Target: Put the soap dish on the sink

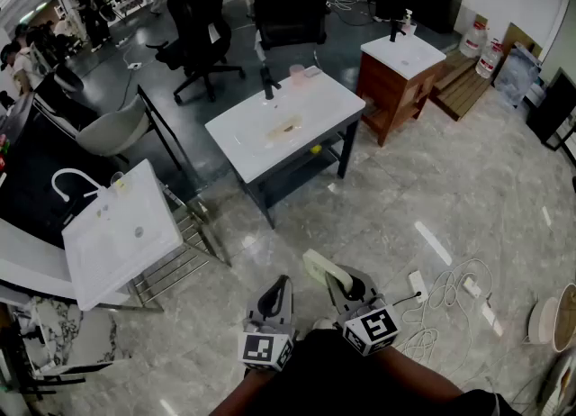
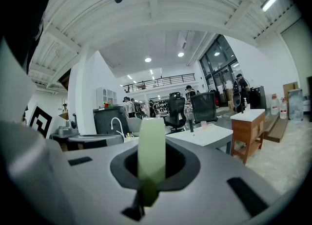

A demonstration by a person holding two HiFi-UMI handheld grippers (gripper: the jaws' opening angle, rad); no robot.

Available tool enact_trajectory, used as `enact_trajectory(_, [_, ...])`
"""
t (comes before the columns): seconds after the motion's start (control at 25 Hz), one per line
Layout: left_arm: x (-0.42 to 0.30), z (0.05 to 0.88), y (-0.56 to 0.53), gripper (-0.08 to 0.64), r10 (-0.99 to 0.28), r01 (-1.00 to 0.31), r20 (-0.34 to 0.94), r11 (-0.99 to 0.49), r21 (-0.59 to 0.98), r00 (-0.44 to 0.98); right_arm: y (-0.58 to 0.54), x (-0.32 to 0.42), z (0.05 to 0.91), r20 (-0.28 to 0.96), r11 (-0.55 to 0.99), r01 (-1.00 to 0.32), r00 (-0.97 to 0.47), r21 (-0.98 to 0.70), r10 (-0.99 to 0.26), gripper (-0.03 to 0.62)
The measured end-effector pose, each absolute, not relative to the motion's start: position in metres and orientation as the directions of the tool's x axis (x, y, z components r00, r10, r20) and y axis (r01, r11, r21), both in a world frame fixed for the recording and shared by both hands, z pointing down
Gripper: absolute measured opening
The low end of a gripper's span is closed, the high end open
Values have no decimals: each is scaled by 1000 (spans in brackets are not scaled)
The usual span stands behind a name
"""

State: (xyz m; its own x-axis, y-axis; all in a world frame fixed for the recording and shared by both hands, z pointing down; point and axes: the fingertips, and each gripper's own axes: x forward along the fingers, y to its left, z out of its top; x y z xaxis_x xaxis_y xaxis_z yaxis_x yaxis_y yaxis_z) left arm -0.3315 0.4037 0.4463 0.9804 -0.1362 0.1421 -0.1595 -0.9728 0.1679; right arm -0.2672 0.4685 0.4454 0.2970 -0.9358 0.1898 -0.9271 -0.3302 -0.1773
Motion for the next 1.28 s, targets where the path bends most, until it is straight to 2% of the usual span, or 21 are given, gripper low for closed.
enact_trajectory(0.52, [-308,449,446,19,-126,-151,170,-977,148,977,527,-235,451,156,-374,-883,343,-283,-926,8])
enact_trajectory(1.28, [-217,465,417,20,-50,-85,185,-978,189,981,516,-140,471,238,-486,-830,431,-273,-870,8])
